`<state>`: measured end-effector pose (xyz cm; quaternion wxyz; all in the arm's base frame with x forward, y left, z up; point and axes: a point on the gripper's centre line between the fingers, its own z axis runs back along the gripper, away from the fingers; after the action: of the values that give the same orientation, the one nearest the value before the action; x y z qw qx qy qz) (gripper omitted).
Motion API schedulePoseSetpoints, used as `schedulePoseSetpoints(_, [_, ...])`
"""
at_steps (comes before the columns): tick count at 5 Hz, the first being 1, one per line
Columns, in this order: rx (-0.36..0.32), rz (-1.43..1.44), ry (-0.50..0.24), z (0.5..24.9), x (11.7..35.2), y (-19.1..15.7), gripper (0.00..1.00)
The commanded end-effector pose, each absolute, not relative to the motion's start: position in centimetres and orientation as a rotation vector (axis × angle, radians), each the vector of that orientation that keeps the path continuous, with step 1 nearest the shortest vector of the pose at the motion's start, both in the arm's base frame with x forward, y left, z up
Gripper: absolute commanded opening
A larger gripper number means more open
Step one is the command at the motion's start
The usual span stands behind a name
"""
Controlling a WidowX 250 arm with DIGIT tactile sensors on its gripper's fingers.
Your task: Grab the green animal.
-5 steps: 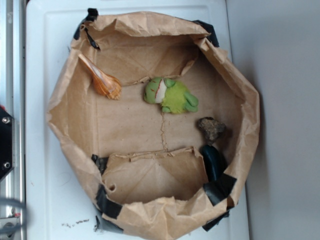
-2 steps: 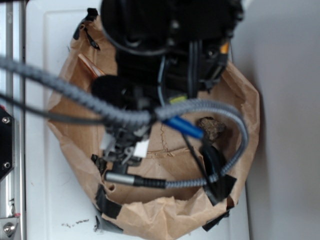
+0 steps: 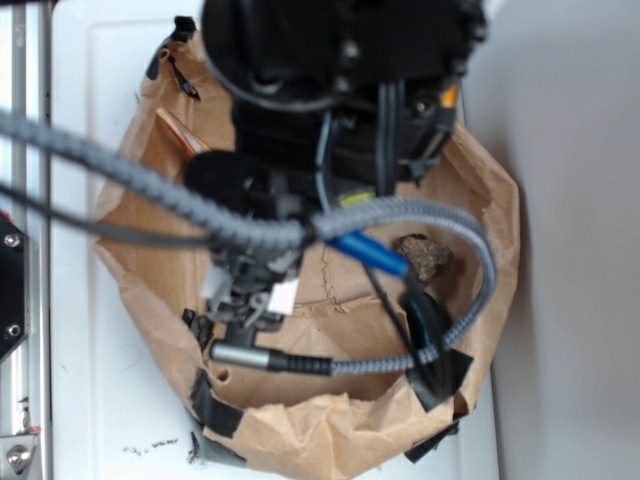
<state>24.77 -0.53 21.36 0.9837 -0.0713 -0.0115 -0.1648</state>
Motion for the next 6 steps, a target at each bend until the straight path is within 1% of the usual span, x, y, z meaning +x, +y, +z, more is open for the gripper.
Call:
schedulePoseSetpoints(1, [-0.057, -0.478, -0.106, 15.3, 24.0, -0.1, 1.00])
schedulePoseSetpoints(2, [-0.049, -0.499, -0.058, 12.7, 25.6, 0.6, 1.00])
schedulePoseSetpoints(3, [-0.033, -0.480, -0.049, 11.8, 26.4, 1.2, 1.00])
schedulePoseSetpoints(4, [-0.043, -0.504, -0.066, 10.6, 27.1, 1.8, 1.00])
schedulePoseSetpoints(5, [-0.038, -0.508, -0.057, 8.5, 28.5, 1.4, 1.00])
schedulePoseSetpoints(6, [-0.002, -0.485, -0.040, 6.8, 30.3, 1.3, 1.00])
